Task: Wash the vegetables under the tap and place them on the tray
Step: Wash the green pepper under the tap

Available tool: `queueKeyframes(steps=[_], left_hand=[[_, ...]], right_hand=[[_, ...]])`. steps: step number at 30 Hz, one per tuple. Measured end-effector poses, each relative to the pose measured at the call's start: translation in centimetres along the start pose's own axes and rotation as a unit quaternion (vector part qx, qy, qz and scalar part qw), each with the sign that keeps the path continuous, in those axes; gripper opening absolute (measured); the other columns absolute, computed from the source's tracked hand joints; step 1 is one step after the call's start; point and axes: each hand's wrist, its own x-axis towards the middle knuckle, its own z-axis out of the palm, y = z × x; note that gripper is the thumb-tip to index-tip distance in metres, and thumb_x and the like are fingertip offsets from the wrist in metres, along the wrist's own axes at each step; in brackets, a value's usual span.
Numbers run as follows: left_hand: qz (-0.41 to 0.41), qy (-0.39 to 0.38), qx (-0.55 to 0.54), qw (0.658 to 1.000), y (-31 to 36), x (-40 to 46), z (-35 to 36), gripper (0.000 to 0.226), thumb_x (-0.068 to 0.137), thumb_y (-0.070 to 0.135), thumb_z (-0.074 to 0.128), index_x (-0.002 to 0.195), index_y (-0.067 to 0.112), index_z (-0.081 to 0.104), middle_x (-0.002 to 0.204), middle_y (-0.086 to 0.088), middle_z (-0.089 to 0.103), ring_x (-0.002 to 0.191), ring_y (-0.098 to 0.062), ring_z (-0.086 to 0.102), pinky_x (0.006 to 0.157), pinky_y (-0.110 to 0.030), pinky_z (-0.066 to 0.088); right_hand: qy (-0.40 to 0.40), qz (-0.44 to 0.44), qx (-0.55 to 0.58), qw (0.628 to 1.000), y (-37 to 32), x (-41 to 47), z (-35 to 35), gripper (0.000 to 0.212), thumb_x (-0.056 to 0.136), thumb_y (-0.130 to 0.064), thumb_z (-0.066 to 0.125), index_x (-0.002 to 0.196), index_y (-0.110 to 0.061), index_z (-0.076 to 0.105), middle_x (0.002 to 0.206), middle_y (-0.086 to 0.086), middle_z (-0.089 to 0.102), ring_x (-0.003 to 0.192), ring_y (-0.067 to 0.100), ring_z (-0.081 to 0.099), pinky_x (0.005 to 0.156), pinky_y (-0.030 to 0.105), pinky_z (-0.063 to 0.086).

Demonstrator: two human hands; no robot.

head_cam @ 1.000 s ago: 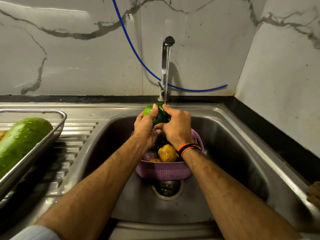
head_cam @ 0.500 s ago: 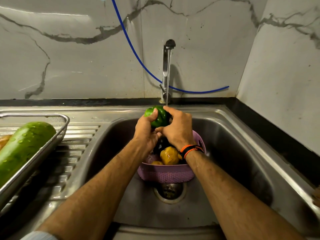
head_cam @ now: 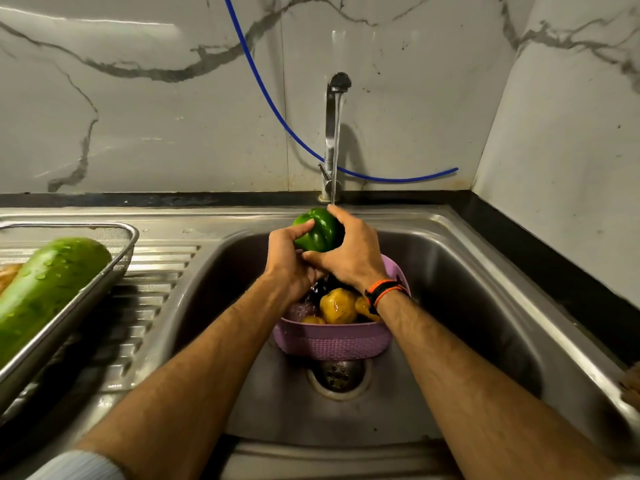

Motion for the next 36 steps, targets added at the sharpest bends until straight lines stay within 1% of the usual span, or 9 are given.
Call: queueKeyframes(steps=[3, 5, 8, 11, 16, 22, 28, 31, 36], left_hand=[[0.033, 0.003, 0.053, 0.998, -0.6, 0.3, 0.4, 0.041, 0.093, 0.029, 0.064, 0.128, 0.008, 0.060, 0.112, -0.013, 0.071, 0.094, -0.025, 0.071, 0.060, -0.031, 0.059], [0.056, 0.019, 0.074, 0.996, -0.9, 0.7, 0.5, 0.055, 0.085, 0.032, 0.074, 0.133, 0.013, 0.056, 0.119, -0.013, 0.070, 0.103, -0.026, 0.070, 0.068, -0.036, 0.061], [0.073, 0.019, 0.076, 0.994, -1.1, 1.3, 0.2, 0.068, 0.074, 0.027, 0.079, 0.135, 0.015, 0.054, 0.125, -0.015, 0.067, 0.110, -0.031, 0.068, 0.086, -0.047, 0.059], [0.066, 0.000, 0.078, 0.995, -1.1, 0.9, 0.1, 0.054, 0.084, 0.020, 0.073, 0.134, 0.014, 0.054, 0.125, -0.016, 0.067, 0.112, -0.031, 0.067, 0.092, -0.050, 0.057], [0.068, 0.024, 0.044, 0.996, -0.7, 1.0, 0.2, 0.038, 0.094, 0.016, 0.063, 0.131, 0.013, 0.055, 0.123, -0.015, 0.066, 0.106, -0.029, 0.068, 0.067, -0.035, 0.060], [0.051, 0.001, 0.045, 0.998, -0.4, 0.4, 0.1, 0.039, 0.095, 0.016, 0.061, 0.134, 0.014, 0.054, 0.124, -0.016, 0.065, 0.106, -0.029, 0.067, 0.068, -0.036, 0.061], [0.064, 0.016, 0.046, 0.997, -0.6, 0.4, 0.4, 0.038, 0.095, 0.014, 0.062, 0.133, 0.014, 0.054, 0.122, -0.016, 0.066, 0.104, -0.030, 0.068, 0.064, -0.037, 0.060], [0.059, 0.025, 0.042, 0.997, -0.5, 0.4, 0.3, 0.038, 0.096, 0.015, 0.061, 0.133, 0.014, 0.054, 0.120, -0.015, 0.065, 0.105, -0.030, 0.067, 0.069, -0.038, 0.060], [0.053, 0.012, 0.069, 0.996, -0.7, 0.3, 0.2, 0.034, 0.097, 0.015, 0.060, 0.131, 0.014, 0.056, 0.115, -0.012, 0.067, 0.099, -0.026, 0.068, 0.065, -0.035, 0.059]], right_hand=[[0.028, -0.012, 0.003, 1.000, 0.3, -0.1, 0.2, 0.093, 0.062, -0.023, 0.091, 0.144, -0.014, 0.048, 0.133, 0.007, 0.062, 0.121, 0.020, 0.057, 0.103, 0.024, 0.044], [0.037, -0.019, -0.001, 0.999, 0.5, 0.0, 0.4, 0.090, 0.064, -0.020, 0.088, 0.144, -0.013, 0.048, 0.133, 0.008, 0.062, 0.121, 0.020, 0.058, 0.103, 0.025, 0.045], [-0.015, -0.003, -0.013, 1.000, 0.7, 0.3, 0.5, 0.094, 0.067, -0.012, 0.085, 0.149, -0.011, 0.038, 0.143, 0.010, 0.052, 0.131, 0.024, 0.048, 0.108, 0.028, 0.039], [-0.051, -0.001, -0.022, 0.998, 0.9, 0.5, 0.4, 0.099, 0.067, -0.009, 0.084, 0.151, -0.011, 0.032, 0.146, 0.010, 0.045, 0.136, 0.025, 0.042, 0.109, 0.028, 0.035], [0.032, -0.029, -0.022, 0.999, 0.9, 0.3, 0.6, 0.080, 0.064, -0.022, 0.090, 0.136, -0.017, 0.056, 0.122, 0.005, 0.067, 0.112, 0.021, 0.061, 0.097, 0.036, 0.053], [-0.021, -0.012, -0.013, 1.000, 0.9, 0.5, 0.4, 0.100, 0.065, -0.021, 0.089, 0.150, -0.013, 0.036, 0.139, 0.008, 0.055, 0.125, 0.023, 0.053, 0.104, 0.029, 0.045], [0.042, -0.013, -0.014, 0.999, 0.7, 0.1, 0.3, 0.092, 0.059, -0.027, 0.093, 0.141, -0.017, 0.052, 0.126, 0.006, 0.065, 0.113, 0.020, 0.061, 0.096, 0.026, 0.050], [0.033, -0.015, -0.019, 0.999, 0.6, 0.2, 0.7, 0.085, 0.061, -0.026, 0.092, 0.137, -0.016, 0.054, 0.122, 0.005, 0.066, 0.110, 0.020, 0.062, 0.092, 0.025, 0.051], [0.007, -0.010, -0.044, 0.999, 0.8, 0.1, 0.4, 0.082, 0.064, -0.026, 0.090, 0.136, -0.016, 0.052, 0.121, 0.006, 0.065, 0.109, 0.022, 0.061, 0.093, 0.029, 0.051]])
